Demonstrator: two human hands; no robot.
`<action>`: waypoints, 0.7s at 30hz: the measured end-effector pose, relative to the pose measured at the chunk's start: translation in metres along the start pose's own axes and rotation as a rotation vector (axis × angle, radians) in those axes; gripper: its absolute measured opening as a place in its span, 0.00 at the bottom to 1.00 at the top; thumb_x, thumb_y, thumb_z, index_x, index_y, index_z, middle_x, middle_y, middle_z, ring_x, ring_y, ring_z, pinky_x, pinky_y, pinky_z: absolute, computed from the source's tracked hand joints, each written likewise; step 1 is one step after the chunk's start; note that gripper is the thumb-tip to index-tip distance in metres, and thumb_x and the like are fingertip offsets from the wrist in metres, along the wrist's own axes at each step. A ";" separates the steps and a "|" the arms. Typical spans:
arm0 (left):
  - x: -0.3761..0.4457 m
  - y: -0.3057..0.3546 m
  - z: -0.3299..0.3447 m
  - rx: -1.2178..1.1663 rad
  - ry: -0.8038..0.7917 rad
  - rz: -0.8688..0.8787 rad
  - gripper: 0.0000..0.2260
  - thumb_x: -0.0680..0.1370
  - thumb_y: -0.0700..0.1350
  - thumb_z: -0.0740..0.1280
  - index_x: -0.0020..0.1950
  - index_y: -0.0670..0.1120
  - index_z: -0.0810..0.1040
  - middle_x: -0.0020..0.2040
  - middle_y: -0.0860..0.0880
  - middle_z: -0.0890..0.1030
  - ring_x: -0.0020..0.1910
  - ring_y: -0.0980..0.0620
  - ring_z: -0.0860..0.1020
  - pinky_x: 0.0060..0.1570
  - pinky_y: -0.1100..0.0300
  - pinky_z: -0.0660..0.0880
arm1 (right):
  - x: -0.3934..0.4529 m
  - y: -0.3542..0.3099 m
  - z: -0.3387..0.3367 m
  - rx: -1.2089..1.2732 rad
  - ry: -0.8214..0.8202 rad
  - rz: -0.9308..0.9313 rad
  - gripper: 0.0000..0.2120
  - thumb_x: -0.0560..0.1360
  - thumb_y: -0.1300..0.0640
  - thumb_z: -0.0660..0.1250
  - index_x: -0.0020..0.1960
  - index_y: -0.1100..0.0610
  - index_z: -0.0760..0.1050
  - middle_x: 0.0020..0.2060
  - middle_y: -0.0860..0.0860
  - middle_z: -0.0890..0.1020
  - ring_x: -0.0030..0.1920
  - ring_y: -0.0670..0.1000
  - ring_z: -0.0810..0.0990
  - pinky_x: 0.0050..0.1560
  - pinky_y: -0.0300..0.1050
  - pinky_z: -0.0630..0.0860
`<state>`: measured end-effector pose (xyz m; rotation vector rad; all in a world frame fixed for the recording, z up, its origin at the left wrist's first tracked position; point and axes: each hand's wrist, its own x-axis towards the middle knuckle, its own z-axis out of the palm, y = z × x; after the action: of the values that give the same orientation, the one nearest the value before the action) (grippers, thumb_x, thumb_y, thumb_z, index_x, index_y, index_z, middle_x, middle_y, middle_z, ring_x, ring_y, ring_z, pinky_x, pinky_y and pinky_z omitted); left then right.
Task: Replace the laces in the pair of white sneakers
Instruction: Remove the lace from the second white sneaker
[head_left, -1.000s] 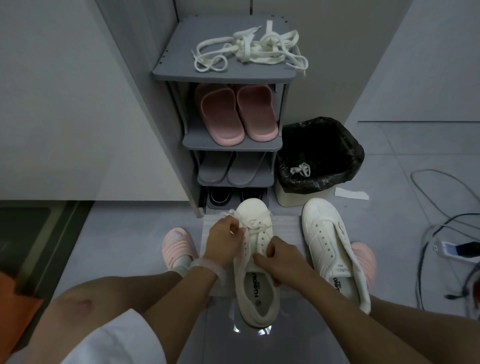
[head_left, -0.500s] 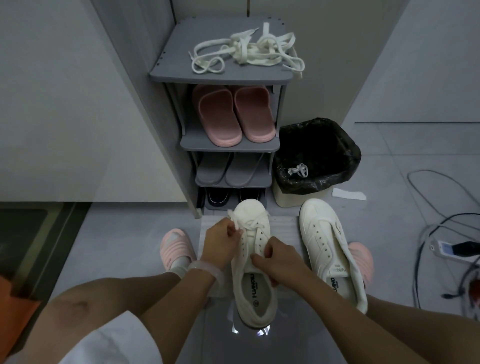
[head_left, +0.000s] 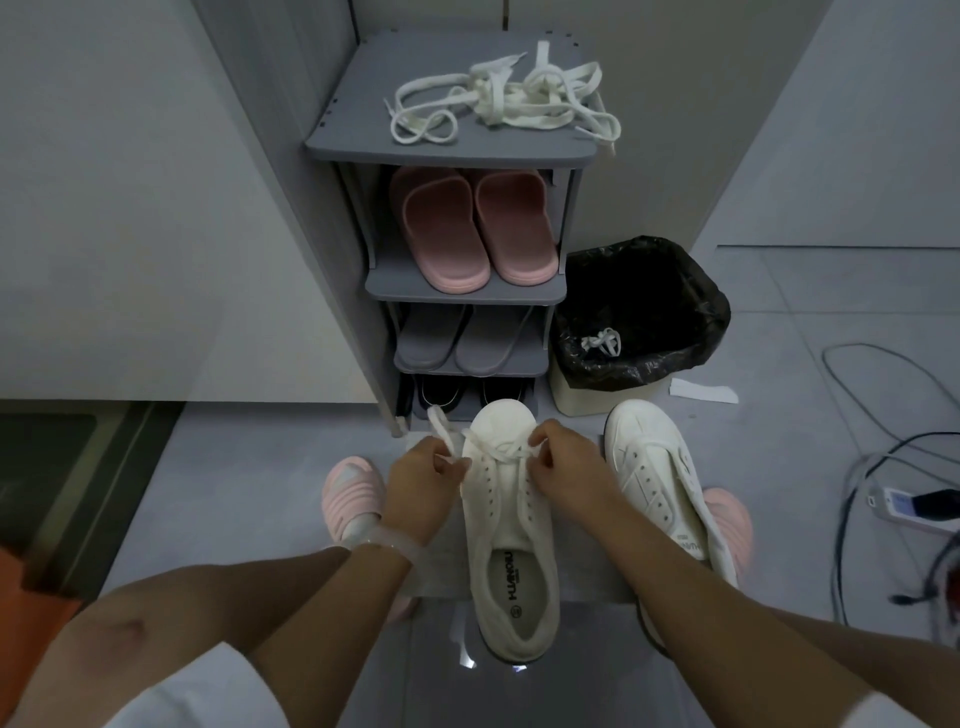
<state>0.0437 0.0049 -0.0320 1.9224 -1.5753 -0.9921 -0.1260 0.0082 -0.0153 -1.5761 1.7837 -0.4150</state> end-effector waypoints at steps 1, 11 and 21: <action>-0.003 -0.001 0.002 -0.006 -0.008 0.009 0.07 0.75 0.43 0.68 0.43 0.44 0.70 0.31 0.50 0.76 0.34 0.53 0.73 0.32 0.65 0.62 | 0.002 -0.002 0.000 -0.052 -0.002 -0.012 0.09 0.76 0.60 0.62 0.56 0.58 0.71 0.43 0.51 0.76 0.41 0.47 0.74 0.41 0.39 0.68; -0.034 0.017 0.016 0.406 -0.194 0.328 0.16 0.78 0.53 0.57 0.64 0.48 0.66 0.51 0.45 0.72 0.44 0.46 0.74 0.41 0.58 0.69 | 0.010 -0.026 0.013 -0.639 -0.072 -0.147 0.10 0.76 0.64 0.58 0.57 0.62 0.69 0.55 0.58 0.76 0.54 0.56 0.77 0.45 0.46 0.71; -0.035 0.012 0.017 0.526 -0.299 0.335 0.21 0.78 0.55 0.57 0.71 0.52 0.65 0.59 0.46 0.70 0.56 0.46 0.72 0.50 0.56 0.72 | 0.018 -0.021 -0.008 -0.801 -0.056 -0.328 0.12 0.74 0.59 0.60 0.56 0.62 0.69 0.53 0.58 0.76 0.50 0.58 0.77 0.41 0.45 0.66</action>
<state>0.0202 0.0373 -0.0249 1.7780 -2.4329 -0.7987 -0.1163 -0.0151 -0.0016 -2.4100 1.7430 0.2468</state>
